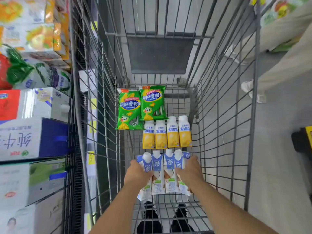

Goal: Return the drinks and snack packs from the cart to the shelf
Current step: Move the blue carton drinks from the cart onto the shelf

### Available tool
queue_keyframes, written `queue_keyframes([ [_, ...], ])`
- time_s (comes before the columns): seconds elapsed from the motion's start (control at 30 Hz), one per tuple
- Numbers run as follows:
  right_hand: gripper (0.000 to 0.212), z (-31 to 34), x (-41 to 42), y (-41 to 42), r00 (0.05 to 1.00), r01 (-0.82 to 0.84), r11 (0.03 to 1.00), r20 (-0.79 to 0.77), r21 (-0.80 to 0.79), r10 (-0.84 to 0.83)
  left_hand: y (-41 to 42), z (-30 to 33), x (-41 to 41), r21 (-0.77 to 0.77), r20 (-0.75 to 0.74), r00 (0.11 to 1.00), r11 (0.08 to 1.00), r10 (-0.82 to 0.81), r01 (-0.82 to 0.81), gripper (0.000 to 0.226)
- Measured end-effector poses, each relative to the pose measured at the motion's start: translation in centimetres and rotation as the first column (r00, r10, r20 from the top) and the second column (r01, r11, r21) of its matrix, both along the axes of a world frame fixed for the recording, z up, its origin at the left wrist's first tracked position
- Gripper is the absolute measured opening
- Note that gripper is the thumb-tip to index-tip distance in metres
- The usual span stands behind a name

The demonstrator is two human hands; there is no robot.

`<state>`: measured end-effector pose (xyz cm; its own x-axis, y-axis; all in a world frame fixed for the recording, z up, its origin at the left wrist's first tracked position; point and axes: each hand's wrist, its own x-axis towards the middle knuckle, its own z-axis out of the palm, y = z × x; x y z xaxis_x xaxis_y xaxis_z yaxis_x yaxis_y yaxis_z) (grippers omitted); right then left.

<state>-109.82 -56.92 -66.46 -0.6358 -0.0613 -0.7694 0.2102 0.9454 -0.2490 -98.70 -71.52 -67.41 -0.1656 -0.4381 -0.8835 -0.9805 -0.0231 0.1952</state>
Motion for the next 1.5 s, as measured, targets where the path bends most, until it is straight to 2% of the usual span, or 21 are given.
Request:
queue_keyframes([
  [0.13, 0.025, 5.8, -0.9, 0.0, 0.998, -0.055, 0.986, -0.026, -0.158, 0.052, 0.0, 4.6, 0.0, 0.016, -0.094, 0.994, 0.998, 0.057, -0.055, 0.05],
  [0.23, 0.033, 12.6, -2.9, -0.3, 0.999, -0.034, 0.969, 0.01, -0.247, 0.037, -0.7, 10.7, -0.1, 0.035, -0.224, 0.968, 0.993, 0.114, -0.109, 0.045],
  [0.33, 0.029, 19.9, -4.7, -1.3, 0.994, -0.106, 0.941, -0.001, -0.321, 0.112, -1.9, 17.8, 0.3, 0.022, -0.342, 0.928, 0.988, 0.15, -0.151, 0.039],
  [0.47, 0.03, 28.9, -5.7, -3.9, 0.968, -0.243, 0.876, -0.039, -0.416, 0.25, -3.3, 28.3, 1.3, 0.012, -0.553, 0.801, 0.964, 0.229, -0.267, 0.025],
  [0.53, 0.043, 32.9, -5.2, -5.8, 0.943, -0.323, 0.824, -0.084, -0.465, 0.323, -3.7, 33.6, 2.7, -0.017, -0.638, 0.724, 0.936, 0.261, -0.352, 0.02],
  [0.6, 0.051, 36.1, -4.5, -7.5, 0.903, -0.404, 0.731, -0.112, -0.55, 0.415, -3.7, 38.0, 5.0, -0.069, -0.701, 0.654, 0.886, 0.284, -0.459, 0.021],
  [0.67, 0.053, 39.5, -2.8, -9.2, 0.87, -0.447, 0.637, -0.139, -0.628, 0.473, -3.1, 41.8, 8.2, -0.12, -0.748, 0.595, 0.823, 0.293, -0.556, 0.024],
  [0.77, 0.045, 44.0, 1.1, -11.4, 0.77, -0.541, 0.459, -0.196, -0.705, 0.607, -1.1, 46.4, 13.8, -0.148, -0.805, 0.502, 0.712, 0.316, -0.686, 0.025],
  [0.9, 0.054, 49.8, 9.3, -12.5, 0.588, -0.596, 0.237, -0.216, -0.767, 0.78, 3.7, 51.1, 22.3, -0.164, -0.829, 0.403, 0.52, 0.388, -0.838, 0.045],
  [0.97, 0.057, 52.0, 14.3, -12.0, 0.485, -0.599, 0.125, -0.234, -0.791, 0.842, 6.6, 53.1, 26.8, -0.177, -0.832, 0.363, 0.418, 0.42, -0.891, 0.042],
  [1.13, 0.039, 56.1, 26.9, -8.5, 0.247, -0.597, -0.112, -0.315, -0.794, 0.916, 15.1, 57.5, 38.0, -0.262, -0.849, 0.301, 0.149, 0.434, -0.954, 0.034],
  [1.23, 0.038, 57.9, 34.8, -4.6, 0.119, -0.552, -0.225, -0.343, -0.803, 0.932, 21.6, 59.2, 44.7, -0.272, -0.855, 0.232, -0.021, 0.464, -0.962, 0.034],
  [1.33, 0.035, 58.9, 41.4, -0.5, 0.026, -0.515, -0.293, -0.357, -0.806, 0.934, 27.7, 60.3, 49.9, -0.284, -0.866, 0.188, -0.146, 0.463, -0.948, 0.029],
  [1.4, 0.032, 59.2, 46.4, 3.3, -0.051, -0.489, -0.33, -0.352, -0.807, 0.935, 32.9, 60.8, 54.0, -0.278, -0.869, 0.156, -0.205, 0.469, -0.938, 0.027],
  [1.5, 0.037, 59.6, 53.4, 9.6, -0.157, -0.447, -0.389, -0.357, -0.806, 0.921, 41.2, 61.4, 59.4, -0.284, -0.874, 0.135, -0.265, 0.467, -0.921, 0.037],
])
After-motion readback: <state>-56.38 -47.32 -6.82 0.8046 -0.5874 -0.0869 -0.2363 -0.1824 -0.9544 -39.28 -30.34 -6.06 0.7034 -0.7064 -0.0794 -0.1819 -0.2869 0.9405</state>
